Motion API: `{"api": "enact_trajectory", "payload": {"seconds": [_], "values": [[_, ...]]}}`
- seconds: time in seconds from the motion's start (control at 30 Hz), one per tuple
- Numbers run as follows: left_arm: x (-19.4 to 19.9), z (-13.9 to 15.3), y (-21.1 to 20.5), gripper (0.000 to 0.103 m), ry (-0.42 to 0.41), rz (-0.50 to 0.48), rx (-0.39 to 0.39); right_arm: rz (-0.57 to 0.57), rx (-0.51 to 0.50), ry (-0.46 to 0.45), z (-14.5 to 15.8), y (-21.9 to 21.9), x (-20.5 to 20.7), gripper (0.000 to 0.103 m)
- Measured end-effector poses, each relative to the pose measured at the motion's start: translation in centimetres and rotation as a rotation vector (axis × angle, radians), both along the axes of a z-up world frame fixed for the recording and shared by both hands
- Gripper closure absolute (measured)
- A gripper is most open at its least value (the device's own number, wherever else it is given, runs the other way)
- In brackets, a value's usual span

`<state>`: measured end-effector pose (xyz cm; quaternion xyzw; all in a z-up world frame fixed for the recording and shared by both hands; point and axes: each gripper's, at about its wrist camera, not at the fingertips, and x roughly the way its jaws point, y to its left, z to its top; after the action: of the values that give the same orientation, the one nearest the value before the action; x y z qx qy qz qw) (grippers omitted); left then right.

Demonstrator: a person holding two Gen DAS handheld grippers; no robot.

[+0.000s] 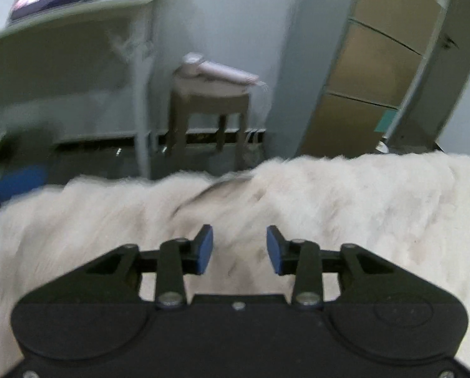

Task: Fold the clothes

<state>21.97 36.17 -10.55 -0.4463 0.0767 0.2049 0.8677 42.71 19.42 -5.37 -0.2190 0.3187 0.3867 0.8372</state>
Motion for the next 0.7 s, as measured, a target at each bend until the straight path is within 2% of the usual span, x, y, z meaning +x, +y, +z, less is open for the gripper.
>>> {"api": "enact_trajectory", "payload": {"seconds": [0.07, 0.17, 0.23, 0.27, 0.3, 0.37, 0.47, 0.6, 0.67, 0.7], "values": [[0.1, 0.0, 0.1, 0.025, -0.002, -0.003, 0.0, -0.016, 0.019, 0.05, 0.2, 0.4, 2.5, 0.062], [0.2, -0.1, 0.2, 0.025, -0.006, 0.002, -0.004, 0.017, 0.015, 0.206, -1.3, 0.9, 5.3, 0.064], [0.2, -0.2, 0.4, 0.025, -0.007, 0.001, -0.014, 0.055, -0.027, 0.234, -2.3, 1.2, 5.6, 0.08], [0.3, -0.3, 0.5, 0.025, -0.006, -0.001, -0.019, 0.072, -0.05, 0.237, -2.6, 1.3, 5.6, 0.094], [0.3, -0.4, 0.6, 0.025, -0.006, -0.002, -0.025, 0.086, -0.065, 0.217, -2.2, 1.2, 5.4, 0.099], [0.1, -0.4, 0.8, 0.025, -0.012, 0.0, -0.037, 0.109, -0.043, 0.185, -0.2, 0.4, 5.0, 0.103], [-0.2, -0.3, 1.0, 0.025, -0.022, -0.004, -0.037, 0.165, 0.066, 0.041, 5.7, -1.7, 3.8, 0.103], [-0.2, -0.5, 1.7, 0.025, -0.024, -0.009, -0.047, 0.143, 0.255, -0.203, 13.0, -4.3, 3.7, 0.103], [-0.1, -0.7, 2.0, 0.025, -0.021, -0.014, -0.056, 0.123, 0.277, -0.286, 14.6, -4.5, 4.3, 0.103], [-0.1, -0.8, 2.1, 0.025, -0.02, -0.019, -0.057, 0.11, 0.268, -0.287, 14.8, -4.1, 5.2, 0.103]]}}
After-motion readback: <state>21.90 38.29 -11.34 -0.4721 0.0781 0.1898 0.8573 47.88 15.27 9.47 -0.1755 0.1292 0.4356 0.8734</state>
